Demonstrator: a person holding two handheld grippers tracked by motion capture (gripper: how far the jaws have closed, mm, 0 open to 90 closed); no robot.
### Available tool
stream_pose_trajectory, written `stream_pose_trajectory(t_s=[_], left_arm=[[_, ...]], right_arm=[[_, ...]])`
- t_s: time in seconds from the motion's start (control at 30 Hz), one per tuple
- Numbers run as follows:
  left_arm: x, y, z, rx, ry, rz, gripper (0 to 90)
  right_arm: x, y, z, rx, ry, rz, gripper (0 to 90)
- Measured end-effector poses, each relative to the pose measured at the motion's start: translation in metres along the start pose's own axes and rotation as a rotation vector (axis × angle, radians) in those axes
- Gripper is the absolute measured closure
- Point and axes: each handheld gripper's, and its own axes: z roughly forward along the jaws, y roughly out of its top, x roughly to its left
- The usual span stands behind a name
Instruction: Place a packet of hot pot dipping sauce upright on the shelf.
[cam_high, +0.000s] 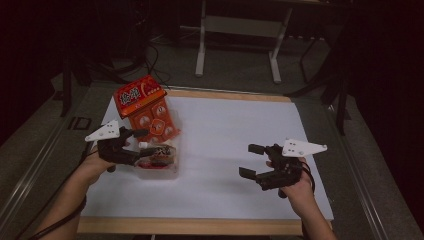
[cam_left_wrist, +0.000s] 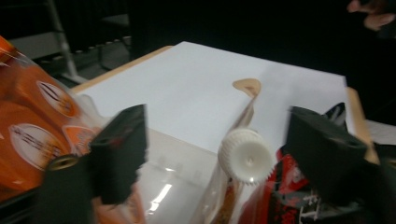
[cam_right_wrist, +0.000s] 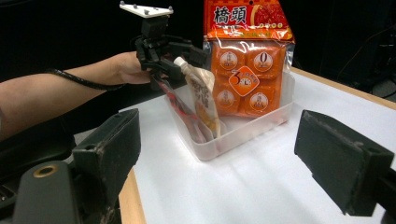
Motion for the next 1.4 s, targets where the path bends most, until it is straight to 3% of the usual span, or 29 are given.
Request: stream_pose_trajectory(t_s=[0.07,0.2,0.3,0.6,0.9,1.03,1.4], left_arm=[[-0.002,0.004,-0.001,-0.008,0.003,-0.024,13.5],[-0.007,0.013,-0.004,-0.031,0.008,-0.027,5.7],[-0.011,0.021,-0.005,-0.050,0.012,-0.035,4.0],[-0.030,0.044,0.001,-0.059,0.025,-0.002,5.0],[-0.059,0.063,0.015,-0.075,0.019,0.042,5.9],[-0.070,0.067,0.019,-0.093,-0.011,0.052,6.1],[-0.099,0.066,0.035,-0.065,-0.052,0.082,6.1]], right_arm=[[0.000,0.000,0.000,-0.001,0.002,0.002,14.5],[0.000,0.000,0.000,0.001,0.002,0.002,14.5],[0.000,-0.001,-0.001,0.003,0.002,0.007,14.5],[0.001,-0.002,-0.003,0.004,-0.001,0.010,14.5],[0.001,-0.003,-0.004,0.002,-0.004,0.010,14.5],[0.002,-0.004,-0.005,0.008,-0.004,0.010,14.5],[0.004,-0.011,-0.006,0.023,-0.004,0.013,14.5]])
